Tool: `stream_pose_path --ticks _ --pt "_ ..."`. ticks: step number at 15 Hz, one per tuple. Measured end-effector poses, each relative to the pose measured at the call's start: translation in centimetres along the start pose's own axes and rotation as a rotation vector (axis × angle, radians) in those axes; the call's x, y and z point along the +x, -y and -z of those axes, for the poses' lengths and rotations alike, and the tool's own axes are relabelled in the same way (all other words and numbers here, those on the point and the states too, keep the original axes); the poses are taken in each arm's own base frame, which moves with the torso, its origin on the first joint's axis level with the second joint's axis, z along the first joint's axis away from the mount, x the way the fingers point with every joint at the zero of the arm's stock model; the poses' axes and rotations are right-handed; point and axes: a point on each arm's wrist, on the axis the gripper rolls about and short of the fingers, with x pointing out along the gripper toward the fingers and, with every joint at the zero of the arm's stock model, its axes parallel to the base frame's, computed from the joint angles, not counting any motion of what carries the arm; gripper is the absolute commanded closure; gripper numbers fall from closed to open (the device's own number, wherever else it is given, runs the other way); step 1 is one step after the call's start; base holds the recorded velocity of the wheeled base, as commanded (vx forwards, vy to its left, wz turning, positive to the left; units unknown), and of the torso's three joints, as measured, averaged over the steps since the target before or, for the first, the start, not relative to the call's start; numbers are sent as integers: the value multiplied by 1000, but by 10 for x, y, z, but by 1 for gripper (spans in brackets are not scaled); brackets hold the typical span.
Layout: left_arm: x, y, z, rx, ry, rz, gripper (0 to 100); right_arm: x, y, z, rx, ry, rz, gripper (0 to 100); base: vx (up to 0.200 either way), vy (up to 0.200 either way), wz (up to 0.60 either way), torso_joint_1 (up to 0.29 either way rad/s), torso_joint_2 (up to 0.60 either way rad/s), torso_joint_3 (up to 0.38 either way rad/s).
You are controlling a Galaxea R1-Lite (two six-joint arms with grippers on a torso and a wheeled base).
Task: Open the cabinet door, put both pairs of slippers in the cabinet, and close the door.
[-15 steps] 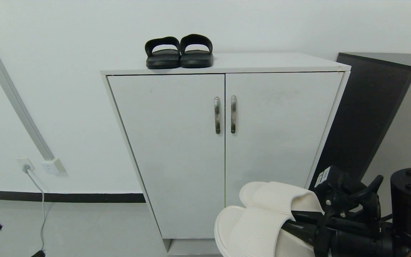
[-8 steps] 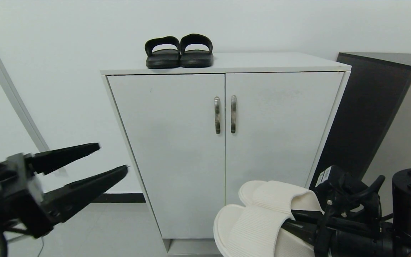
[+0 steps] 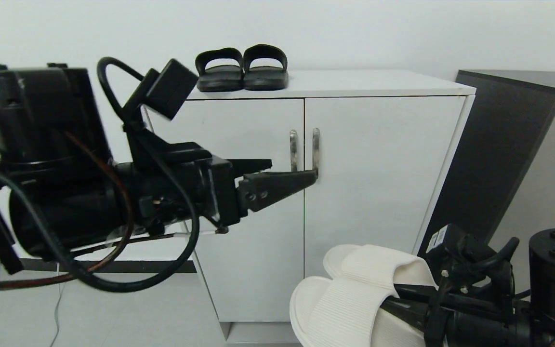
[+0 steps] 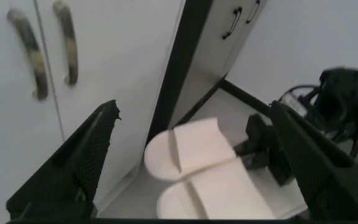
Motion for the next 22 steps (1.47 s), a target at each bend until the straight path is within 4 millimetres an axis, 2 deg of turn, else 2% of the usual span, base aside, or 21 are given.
stream_pose_path --ticks 4,7,9,13,22 --pt "44 -4 -21 -73 32 67 0 0 0 0 1 0 0 100 0 0 0 0 0 0" --pt "70 -13 -19 -87 18 75 0 0 0 0 2 -1 1 100 0 0 0 0 0 0" --pt "83 -27 -13 -99 1 47 0 0 0 0 2 -2 1 100 0 0 0 0 0 0" --pt "95 -52 -6 -114 -10 -12 0 0 0 0 2 -3 1 100 0 0 0 0 0 0" --pt "125 -74 -9 -110 41 -128 0 2 0 1 -2 -10 3 100 0 0 0 0 0 0"
